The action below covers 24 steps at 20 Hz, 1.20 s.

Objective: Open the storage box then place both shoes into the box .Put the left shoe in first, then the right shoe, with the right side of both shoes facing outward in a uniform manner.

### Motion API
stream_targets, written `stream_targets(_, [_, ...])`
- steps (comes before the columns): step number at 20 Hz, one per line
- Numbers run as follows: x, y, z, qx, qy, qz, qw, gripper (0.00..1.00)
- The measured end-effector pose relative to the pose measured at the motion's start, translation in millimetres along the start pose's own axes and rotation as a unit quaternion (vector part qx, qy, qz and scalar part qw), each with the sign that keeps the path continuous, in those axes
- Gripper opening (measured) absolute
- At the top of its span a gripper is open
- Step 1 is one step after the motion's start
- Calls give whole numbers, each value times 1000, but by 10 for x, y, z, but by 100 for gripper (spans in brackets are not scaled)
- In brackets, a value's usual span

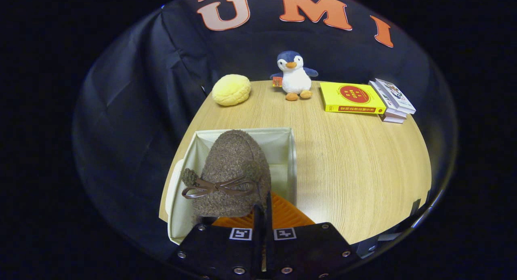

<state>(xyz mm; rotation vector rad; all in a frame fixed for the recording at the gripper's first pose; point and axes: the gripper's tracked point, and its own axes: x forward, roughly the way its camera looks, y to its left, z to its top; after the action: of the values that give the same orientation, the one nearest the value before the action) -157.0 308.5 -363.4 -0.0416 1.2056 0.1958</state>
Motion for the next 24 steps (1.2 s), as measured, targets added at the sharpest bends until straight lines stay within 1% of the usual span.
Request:
stream_targets(3, [148,-56,-84,-7,13,-25,1000,7])
stream_targets(5, [200,-26,-143,-5,25,-29,999,8])
stream_targets(7, [197,29,-159,-6,31,-18,999,11])
stream_targets(8, [181,41,-159,-7,32,-13,999,16])
stream_targets(10, [136,43,-187,-5,37,-5,999,20])
stream_targets(13, [-19,103,-148,-5,31,28,999,25])
stream_targets(15, [-206,84,1,-13,2,48,999,29])
stream_targets(17, [-402,-14,191,-18,-38,63,997,35])
stream_targets(18, [-498,-82,295,-19,-58,68,996,42])
stream_targets(19, [-596,-170,402,-22,-80,69,994,45])
stream_targets(20, [-702,-282,504,-25,-102,69,992,50])
stream_targets(24, [-1087,-756,901,-22,-199,72,977,63])
